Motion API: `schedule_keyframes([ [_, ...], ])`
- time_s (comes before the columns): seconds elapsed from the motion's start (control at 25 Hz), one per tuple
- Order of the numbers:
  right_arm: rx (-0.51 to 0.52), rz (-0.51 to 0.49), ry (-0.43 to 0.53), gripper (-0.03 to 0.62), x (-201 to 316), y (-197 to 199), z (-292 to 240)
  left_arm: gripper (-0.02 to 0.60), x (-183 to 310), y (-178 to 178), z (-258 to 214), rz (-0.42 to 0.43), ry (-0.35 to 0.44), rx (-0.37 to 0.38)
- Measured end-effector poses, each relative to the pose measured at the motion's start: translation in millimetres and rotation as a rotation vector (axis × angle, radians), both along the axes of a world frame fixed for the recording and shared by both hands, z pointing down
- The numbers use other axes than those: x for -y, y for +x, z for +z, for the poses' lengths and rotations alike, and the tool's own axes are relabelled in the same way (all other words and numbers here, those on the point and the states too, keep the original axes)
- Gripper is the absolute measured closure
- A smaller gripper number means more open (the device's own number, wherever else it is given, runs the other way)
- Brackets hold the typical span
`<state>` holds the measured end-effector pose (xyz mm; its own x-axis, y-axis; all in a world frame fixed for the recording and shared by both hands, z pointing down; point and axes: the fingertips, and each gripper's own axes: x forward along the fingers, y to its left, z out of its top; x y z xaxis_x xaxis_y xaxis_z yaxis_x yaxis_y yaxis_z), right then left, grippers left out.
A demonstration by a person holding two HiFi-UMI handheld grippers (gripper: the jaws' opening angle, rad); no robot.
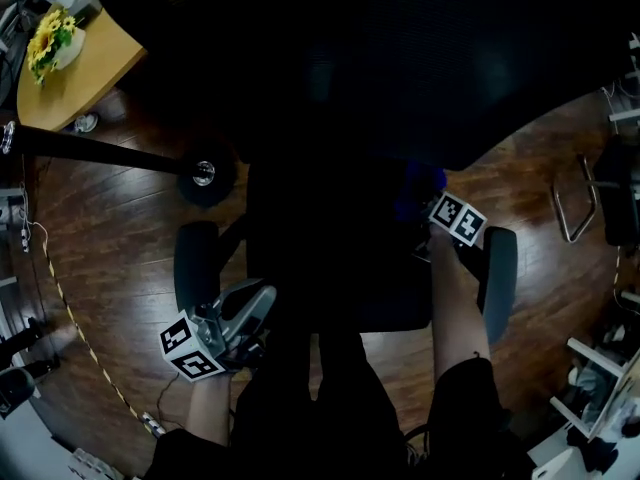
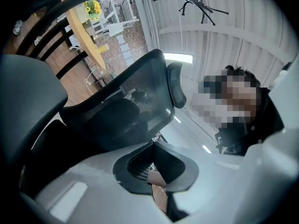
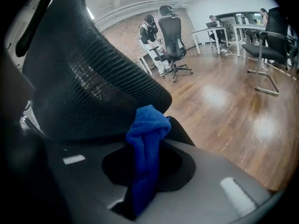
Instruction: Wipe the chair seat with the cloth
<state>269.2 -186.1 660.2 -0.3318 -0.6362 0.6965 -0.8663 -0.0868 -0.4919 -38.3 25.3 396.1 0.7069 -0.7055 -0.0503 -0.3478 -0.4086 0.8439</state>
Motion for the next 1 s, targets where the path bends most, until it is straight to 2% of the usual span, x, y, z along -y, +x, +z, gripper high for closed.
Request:
schedule_keyframes([
  [0.32,-0.024,-0.029,0.026,0.533,-2,14,-1,0.589,4,16,-3,0.017,0.003,0.021],
  [0.44,-0.033,-0.1,0.073,0.533,-3,0,-10,0.589,0,11,-4,-0.001,0.001,0.018],
  [0.56,0.027,-0.215,0.184,0.533,-11,-51,-47,0.589,-5,2,-11,-0.027,0.005,0.009],
  [0.72,0.109,-0.42,0.275,0.533,-34,-149,-85,0.588,-14,-20,-20,-0.087,0.018,0.005],
  [0.88,0.224,-0.532,0.248,0.533,-57,-248,-88,0.589,-28,-36,-25,-0.155,0.021,-0.047],
  [1.0,0.257,-0.607,0.195,0.533,-79,-317,-68,0.589,-41,-44,-27,-0.195,0.018,-0.067],
])
